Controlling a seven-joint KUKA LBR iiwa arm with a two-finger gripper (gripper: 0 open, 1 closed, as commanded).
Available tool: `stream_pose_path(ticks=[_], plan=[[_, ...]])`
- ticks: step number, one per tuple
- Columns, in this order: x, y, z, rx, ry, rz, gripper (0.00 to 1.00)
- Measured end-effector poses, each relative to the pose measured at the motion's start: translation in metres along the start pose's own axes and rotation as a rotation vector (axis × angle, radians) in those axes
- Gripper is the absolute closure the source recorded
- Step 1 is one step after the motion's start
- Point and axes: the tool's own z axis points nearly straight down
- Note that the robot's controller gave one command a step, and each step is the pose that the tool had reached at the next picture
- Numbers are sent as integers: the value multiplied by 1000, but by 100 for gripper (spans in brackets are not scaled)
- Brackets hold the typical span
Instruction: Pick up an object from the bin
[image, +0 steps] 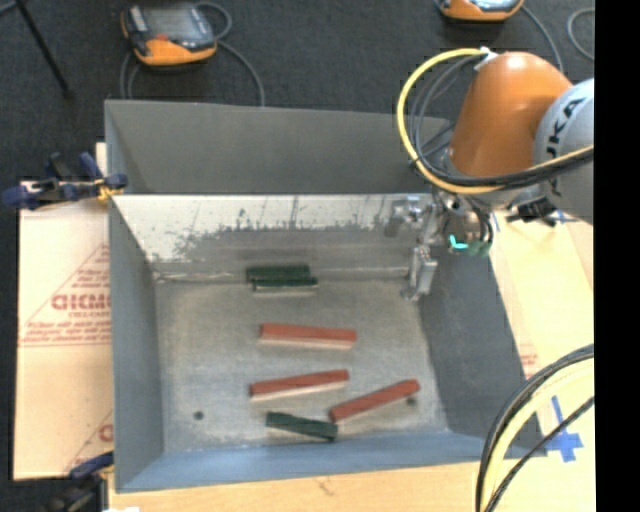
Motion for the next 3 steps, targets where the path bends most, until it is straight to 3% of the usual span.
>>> stream_pose_path(ticks=[1, 3], plan=[[-2, 0, -5, 1, -8, -1, 0], [0, 15, 118, -1, -12, -56, 0]])
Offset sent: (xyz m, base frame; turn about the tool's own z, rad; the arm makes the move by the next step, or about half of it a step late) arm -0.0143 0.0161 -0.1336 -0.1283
